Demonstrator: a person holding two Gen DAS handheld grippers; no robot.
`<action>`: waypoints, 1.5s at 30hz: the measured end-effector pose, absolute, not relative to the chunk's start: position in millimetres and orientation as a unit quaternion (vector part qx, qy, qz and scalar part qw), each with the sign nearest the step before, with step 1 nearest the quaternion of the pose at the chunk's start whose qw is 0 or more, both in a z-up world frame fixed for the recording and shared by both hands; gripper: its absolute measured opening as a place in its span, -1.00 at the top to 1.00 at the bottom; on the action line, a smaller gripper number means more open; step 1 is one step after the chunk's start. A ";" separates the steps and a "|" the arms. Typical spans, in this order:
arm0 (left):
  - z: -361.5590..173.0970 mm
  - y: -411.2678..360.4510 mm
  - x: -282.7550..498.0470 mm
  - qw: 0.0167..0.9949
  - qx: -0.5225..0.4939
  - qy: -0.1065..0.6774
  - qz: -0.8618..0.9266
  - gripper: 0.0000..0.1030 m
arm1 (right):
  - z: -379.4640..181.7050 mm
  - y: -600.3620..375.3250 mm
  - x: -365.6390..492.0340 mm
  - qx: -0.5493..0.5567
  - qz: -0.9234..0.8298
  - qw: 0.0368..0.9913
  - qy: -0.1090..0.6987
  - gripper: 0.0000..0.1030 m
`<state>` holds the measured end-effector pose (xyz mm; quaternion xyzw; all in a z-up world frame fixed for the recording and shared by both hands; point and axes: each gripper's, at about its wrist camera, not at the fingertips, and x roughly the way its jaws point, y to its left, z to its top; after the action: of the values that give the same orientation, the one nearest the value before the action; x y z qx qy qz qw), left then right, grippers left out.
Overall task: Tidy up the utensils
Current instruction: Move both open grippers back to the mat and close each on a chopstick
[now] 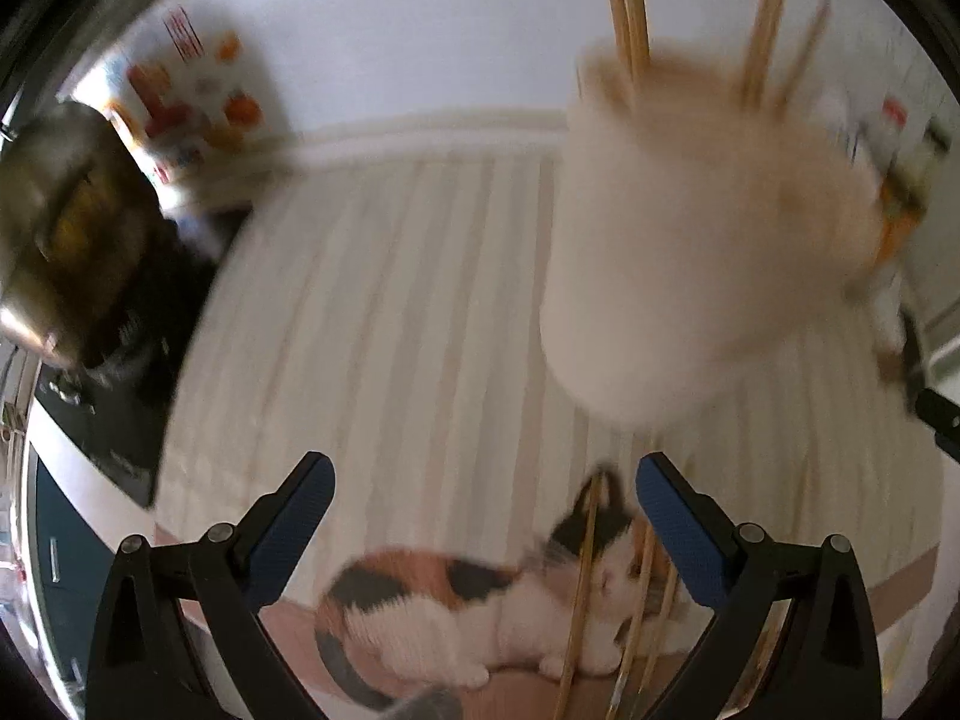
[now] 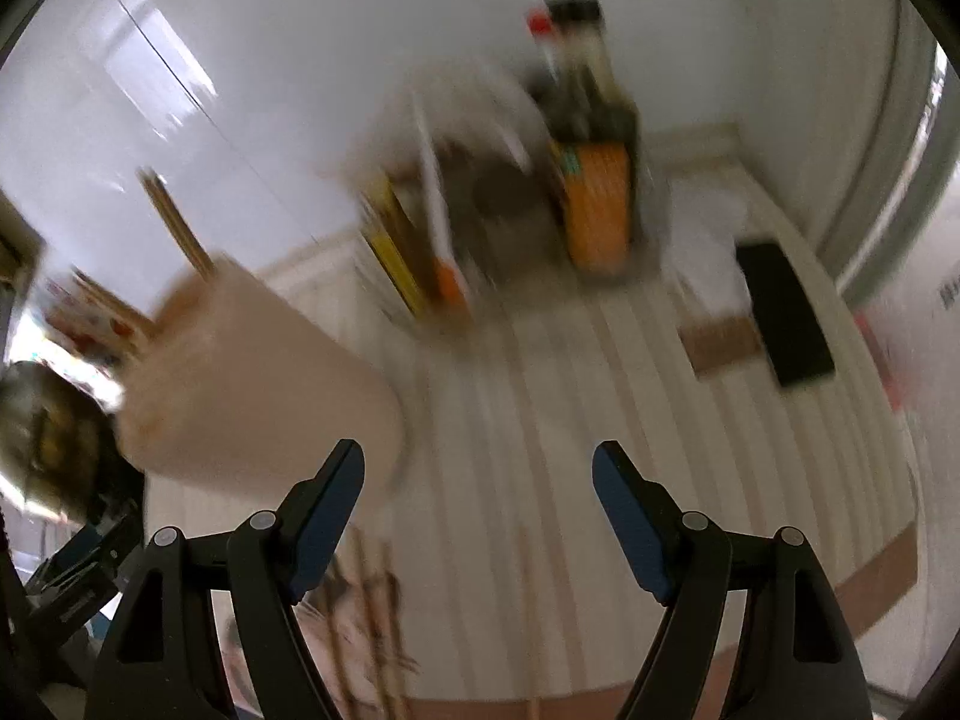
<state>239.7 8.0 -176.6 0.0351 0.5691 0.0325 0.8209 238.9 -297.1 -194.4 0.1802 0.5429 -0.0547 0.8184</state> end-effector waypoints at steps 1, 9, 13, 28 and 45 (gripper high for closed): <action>-187.6 5.3 237.2 0.813 0.035 0.581 0.030 -0.99 | -203.0 -297.6 235.1 0.180 -0.057 0.812 0.552 -0.55; -247.9 -12.8 213.8 0.768 0.047 0.639 0.015 -0.96 | -266.0 -300.1 206.4 0.180 -0.068 0.760 0.621 -0.46; -262.1 -18.0 208.3 0.756 0.050 0.652 0.009 -0.96 | -282.0 -294.2 196.5 0.169 -0.071 0.741 0.645 -0.40; -289.2 -27.2 200.0 0.732 0.032 0.680 -0.021 -0.32 | -336.2 -253.9 174.9 0.054 -0.059 0.686 0.723 0.09; -294.4 -19.0 239.0 0.738 0.038 0.672 -0.033 0.89 | -343.6 -219.1 159.3 0.029 -0.030 0.712 0.701 0.85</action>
<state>239.0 -19.0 -294.4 0.0382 0.6725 -0.0330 0.7384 159.3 -219.1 -343.6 0.0295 0.7010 -0.0299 0.7119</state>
